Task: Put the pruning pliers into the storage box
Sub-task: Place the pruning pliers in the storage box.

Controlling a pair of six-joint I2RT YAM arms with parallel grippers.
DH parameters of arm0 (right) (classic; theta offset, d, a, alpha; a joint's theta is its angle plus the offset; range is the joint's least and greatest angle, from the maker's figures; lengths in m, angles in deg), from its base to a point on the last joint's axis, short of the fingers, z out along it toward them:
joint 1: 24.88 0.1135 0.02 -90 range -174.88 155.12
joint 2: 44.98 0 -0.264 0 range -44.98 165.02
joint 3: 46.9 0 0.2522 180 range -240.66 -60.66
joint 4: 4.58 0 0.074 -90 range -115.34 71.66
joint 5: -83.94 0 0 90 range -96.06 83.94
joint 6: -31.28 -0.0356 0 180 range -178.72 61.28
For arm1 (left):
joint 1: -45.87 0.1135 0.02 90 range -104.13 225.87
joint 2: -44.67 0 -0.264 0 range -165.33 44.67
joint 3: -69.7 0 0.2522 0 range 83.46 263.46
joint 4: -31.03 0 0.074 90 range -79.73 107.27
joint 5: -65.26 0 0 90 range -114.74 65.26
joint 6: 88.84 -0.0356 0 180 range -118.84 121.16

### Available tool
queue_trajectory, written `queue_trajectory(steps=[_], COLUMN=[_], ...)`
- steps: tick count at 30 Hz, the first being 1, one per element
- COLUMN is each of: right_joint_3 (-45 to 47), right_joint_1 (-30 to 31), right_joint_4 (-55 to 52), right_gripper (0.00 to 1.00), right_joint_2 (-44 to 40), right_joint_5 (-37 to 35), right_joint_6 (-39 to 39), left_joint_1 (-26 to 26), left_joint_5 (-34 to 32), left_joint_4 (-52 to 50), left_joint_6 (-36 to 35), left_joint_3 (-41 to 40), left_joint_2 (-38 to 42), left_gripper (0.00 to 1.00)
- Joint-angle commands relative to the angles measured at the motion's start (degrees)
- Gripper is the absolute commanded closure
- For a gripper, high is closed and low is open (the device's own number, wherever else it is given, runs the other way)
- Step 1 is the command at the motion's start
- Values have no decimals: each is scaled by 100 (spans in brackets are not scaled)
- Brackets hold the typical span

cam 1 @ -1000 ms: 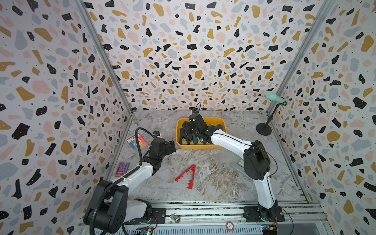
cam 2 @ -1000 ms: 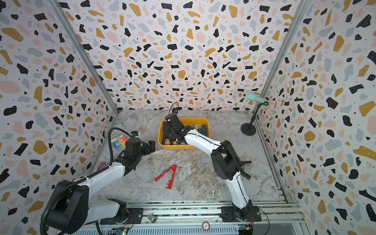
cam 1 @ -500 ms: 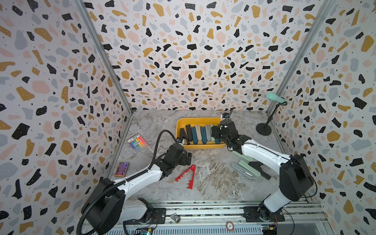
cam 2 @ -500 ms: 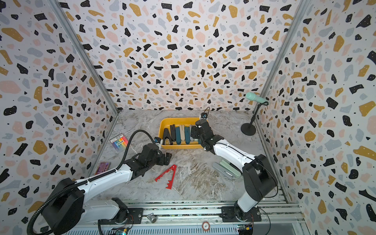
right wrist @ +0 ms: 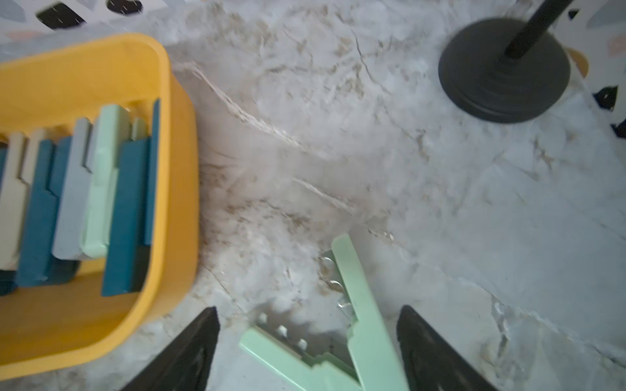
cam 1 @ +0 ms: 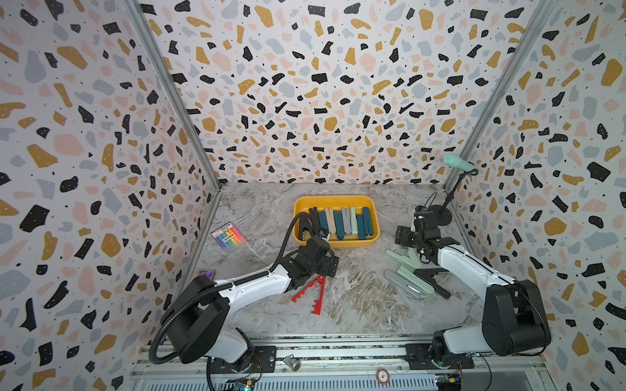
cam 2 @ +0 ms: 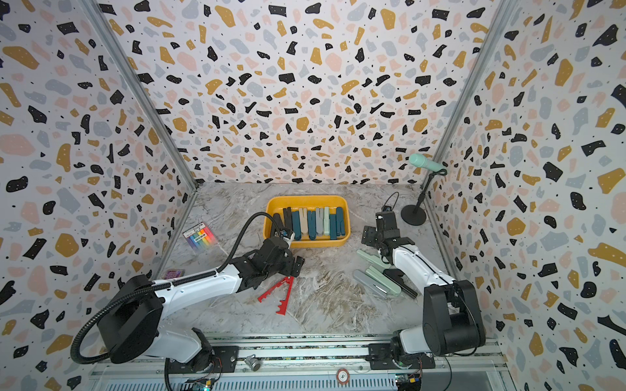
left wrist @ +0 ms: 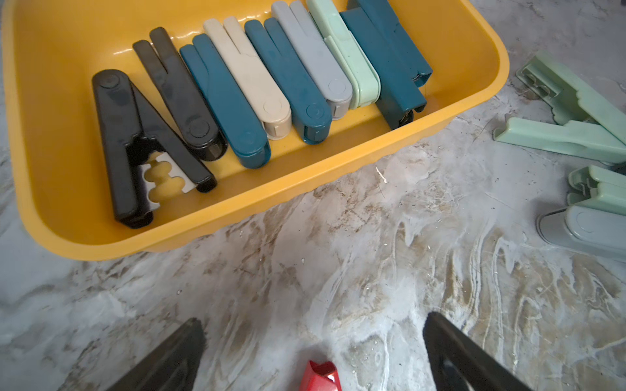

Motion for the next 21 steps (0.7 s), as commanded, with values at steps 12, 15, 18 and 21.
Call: queue_trajectory(steps=[12, 15, 18, 21], right_joint_3=[-55, 18, 12, 93], right_joint_1=[-393, -386, -381, -361], right_joint_4=[-1037, -902, -958, -863], right_gripper=[3, 4, 4, 5], right_joint_2=[504, 535, 601, 637], right_joint_5=[731, 616, 462, 511], right_joint_6=[2084, 2306, 2491, 2654], left_joint_1=[-15, -12, 7, 85], left_joint_5=[-112, -172, -239, -215], left_joint_4=[261, 352, 409, 437], left_joint_6=[-215, -215, -224, -255], left_joint_3=[325, 301, 316, 354], left_joint_2=[-137, -104, -92, -101], left_gripper=[1, 1, 0, 0])
